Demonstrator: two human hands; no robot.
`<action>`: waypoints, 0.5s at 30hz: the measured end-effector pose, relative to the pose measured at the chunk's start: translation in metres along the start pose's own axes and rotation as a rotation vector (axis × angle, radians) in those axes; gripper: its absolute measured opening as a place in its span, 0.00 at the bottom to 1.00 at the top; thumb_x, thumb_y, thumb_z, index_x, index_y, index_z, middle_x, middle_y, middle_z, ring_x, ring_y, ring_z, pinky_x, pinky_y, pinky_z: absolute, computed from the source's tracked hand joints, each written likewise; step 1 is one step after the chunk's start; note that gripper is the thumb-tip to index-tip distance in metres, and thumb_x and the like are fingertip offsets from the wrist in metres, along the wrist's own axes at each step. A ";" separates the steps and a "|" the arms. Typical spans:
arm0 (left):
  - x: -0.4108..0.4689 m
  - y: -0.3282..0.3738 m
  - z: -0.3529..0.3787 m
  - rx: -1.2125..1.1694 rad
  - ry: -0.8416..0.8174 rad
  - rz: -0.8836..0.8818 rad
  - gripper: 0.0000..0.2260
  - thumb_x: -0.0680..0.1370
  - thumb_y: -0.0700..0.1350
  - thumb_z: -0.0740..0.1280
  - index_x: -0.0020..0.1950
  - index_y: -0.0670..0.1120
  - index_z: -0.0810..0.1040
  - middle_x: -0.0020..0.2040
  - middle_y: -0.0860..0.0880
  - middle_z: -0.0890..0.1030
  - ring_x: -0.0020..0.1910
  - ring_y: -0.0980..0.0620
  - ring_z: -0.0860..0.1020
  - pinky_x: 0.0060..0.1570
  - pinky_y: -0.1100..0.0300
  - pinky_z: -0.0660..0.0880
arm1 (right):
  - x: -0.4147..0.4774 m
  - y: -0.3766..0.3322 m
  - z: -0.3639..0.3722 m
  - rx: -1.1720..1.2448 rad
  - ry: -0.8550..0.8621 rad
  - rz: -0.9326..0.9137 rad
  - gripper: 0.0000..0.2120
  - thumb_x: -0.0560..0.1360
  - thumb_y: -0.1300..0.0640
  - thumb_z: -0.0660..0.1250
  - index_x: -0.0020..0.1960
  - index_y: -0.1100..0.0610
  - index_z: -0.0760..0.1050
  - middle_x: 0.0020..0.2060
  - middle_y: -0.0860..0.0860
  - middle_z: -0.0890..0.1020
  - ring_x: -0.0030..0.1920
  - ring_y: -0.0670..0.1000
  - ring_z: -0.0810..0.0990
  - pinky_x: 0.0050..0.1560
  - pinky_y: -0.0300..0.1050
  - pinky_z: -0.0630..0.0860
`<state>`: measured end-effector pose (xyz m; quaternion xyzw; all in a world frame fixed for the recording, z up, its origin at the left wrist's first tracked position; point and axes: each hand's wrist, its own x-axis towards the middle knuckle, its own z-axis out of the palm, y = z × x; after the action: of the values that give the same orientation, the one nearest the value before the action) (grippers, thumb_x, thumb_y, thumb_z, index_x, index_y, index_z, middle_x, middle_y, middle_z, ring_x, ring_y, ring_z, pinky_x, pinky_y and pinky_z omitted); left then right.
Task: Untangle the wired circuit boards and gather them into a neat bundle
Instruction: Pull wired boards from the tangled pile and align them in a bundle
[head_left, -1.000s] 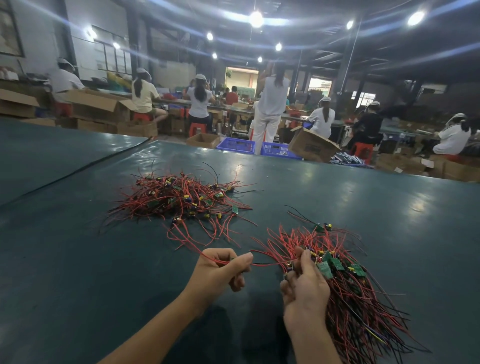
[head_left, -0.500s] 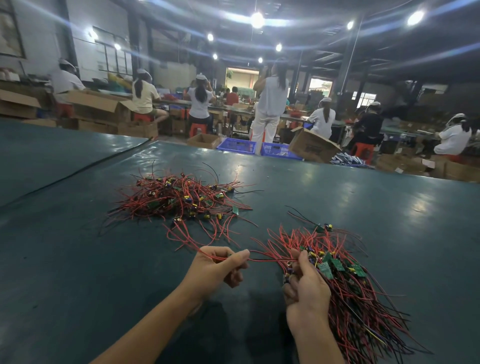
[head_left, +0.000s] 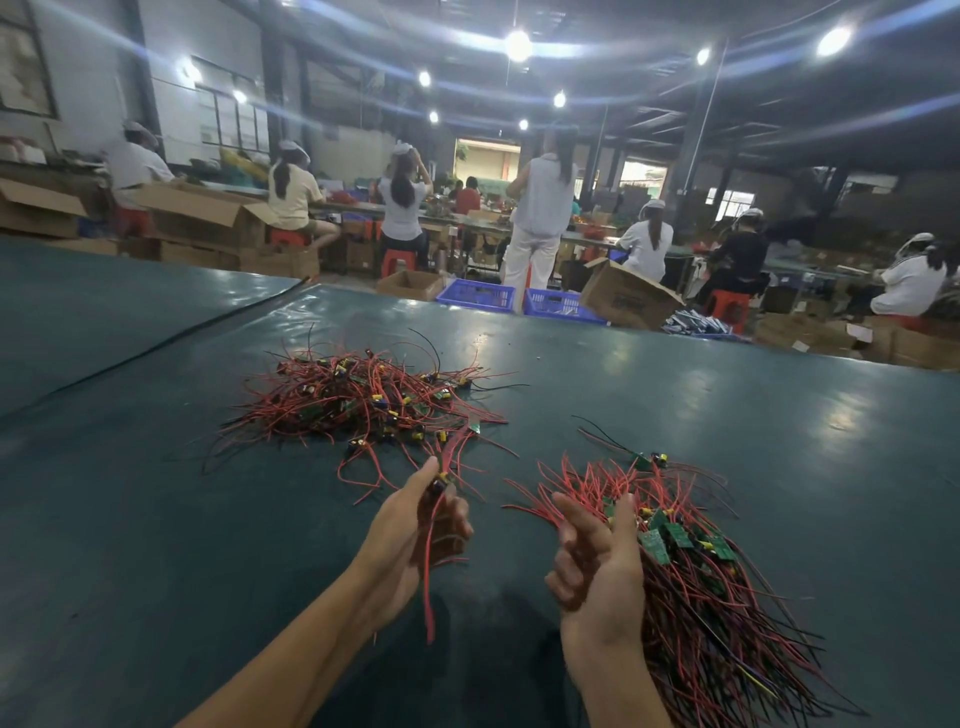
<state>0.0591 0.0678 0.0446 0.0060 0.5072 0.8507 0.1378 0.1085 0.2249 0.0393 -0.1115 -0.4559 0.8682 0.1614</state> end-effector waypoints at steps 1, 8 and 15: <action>-0.001 0.000 0.002 0.025 -0.055 -0.040 0.19 0.71 0.60 0.65 0.26 0.49 0.73 0.28 0.47 0.74 0.27 0.50 0.75 0.31 0.59 0.72 | -0.001 0.004 0.002 -0.096 -0.028 0.024 0.29 0.69 0.35 0.62 0.45 0.61 0.84 0.27 0.48 0.69 0.21 0.44 0.60 0.19 0.35 0.57; -0.010 -0.005 0.008 0.183 -0.288 -0.235 0.24 0.66 0.61 0.72 0.47 0.42 0.78 0.34 0.45 0.71 0.33 0.50 0.71 0.35 0.59 0.73 | -0.015 0.022 0.018 -0.326 -0.196 0.038 0.14 0.66 0.47 0.72 0.41 0.57 0.86 0.39 0.60 0.86 0.40 0.59 0.86 0.45 0.51 0.83; -0.011 -0.010 0.004 -0.039 -0.336 -0.287 0.15 0.73 0.54 0.65 0.34 0.45 0.81 0.34 0.47 0.79 0.32 0.51 0.77 0.38 0.58 0.74 | -0.016 0.018 0.022 -0.155 -0.008 0.078 0.08 0.69 0.56 0.73 0.33 0.57 0.84 0.32 0.60 0.83 0.32 0.56 0.79 0.38 0.49 0.78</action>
<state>0.0727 0.0730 0.0399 0.0727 0.4560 0.8193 0.3400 0.1127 0.1927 0.0370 -0.1378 -0.5175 0.8364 0.1166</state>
